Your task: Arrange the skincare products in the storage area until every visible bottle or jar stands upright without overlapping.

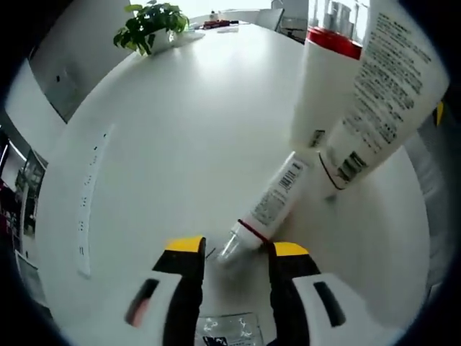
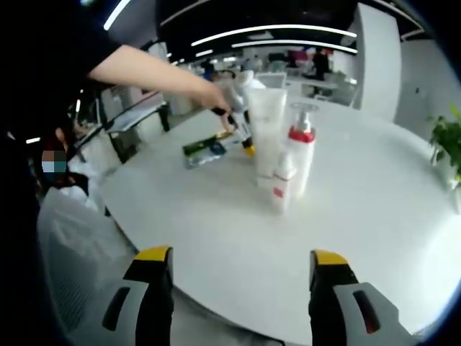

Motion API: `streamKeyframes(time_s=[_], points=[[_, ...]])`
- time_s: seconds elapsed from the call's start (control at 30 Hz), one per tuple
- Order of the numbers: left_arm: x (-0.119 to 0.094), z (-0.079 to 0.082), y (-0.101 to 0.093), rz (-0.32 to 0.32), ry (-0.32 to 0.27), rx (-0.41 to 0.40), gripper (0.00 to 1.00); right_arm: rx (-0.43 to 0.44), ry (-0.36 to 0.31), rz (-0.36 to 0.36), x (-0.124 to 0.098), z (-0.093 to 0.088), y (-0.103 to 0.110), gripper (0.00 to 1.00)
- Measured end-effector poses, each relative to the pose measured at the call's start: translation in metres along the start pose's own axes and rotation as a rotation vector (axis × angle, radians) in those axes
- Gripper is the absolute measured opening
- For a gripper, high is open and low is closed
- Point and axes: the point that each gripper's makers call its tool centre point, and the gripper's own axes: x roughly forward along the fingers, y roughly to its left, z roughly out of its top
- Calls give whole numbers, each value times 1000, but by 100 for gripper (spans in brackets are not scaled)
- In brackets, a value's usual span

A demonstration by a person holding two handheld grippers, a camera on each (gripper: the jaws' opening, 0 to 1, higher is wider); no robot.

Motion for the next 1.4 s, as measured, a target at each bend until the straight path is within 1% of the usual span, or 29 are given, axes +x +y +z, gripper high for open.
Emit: streamKeyframes(time_s=[0.03,0.07,0.17,0.37,0.47,0.53,0.6,0.63,0.67,0.7,0.8,0.9,1.03,1.17,1.27,1.4], points=[[0,0,-1,-6,6,6,33,-1,1,-1,0,0,0,76],[0,-1,-3,-17,9,14,32,-1,2,0,0,0,0,76],[-1,-1,-4,-25,14,22,28,0,1,-2,0,0,0,75],[-3,-5,-4,-16,21,11,25,-2,2,-3,0,0,0,75],[-9,-6,-6,-17,14,-34,25,-3,1,-1,0,0,0,75],[-13,-7,-6,-14,15,-50,25,-4,2,0,0,0,0,75],[-18,-8,-5,3,14,-66,25,-8,2,2,0,0,1,75],[-21,-9,-6,4,15,-117,25,-11,3,4,0,0,1,75],[-24,-9,-7,-5,10,-136,25,-13,3,6,0,0,2,75],[-29,-9,-6,-3,7,-131,24,-16,6,9,0,-1,2,75],[-44,-7,-4,21,-7,-168,24,-23,8,16,1,0,4,75],[-58,-6,-7,29,-11,-169,24,-29,5,22,0,0,5,75],[-73,-13,-12,40,9,-164,24,-37,10,32,1,0,8,75],[-87,-18,-16,60,0,-200,24,-44,-2,37,-1,2,9,75],[-96,-18,-22,74,-10,-217,24,-48,1,48,0,1,11,76],[-107,-18,-30,90,-31,-239,24,-75,4,59,1,1,15,75]])
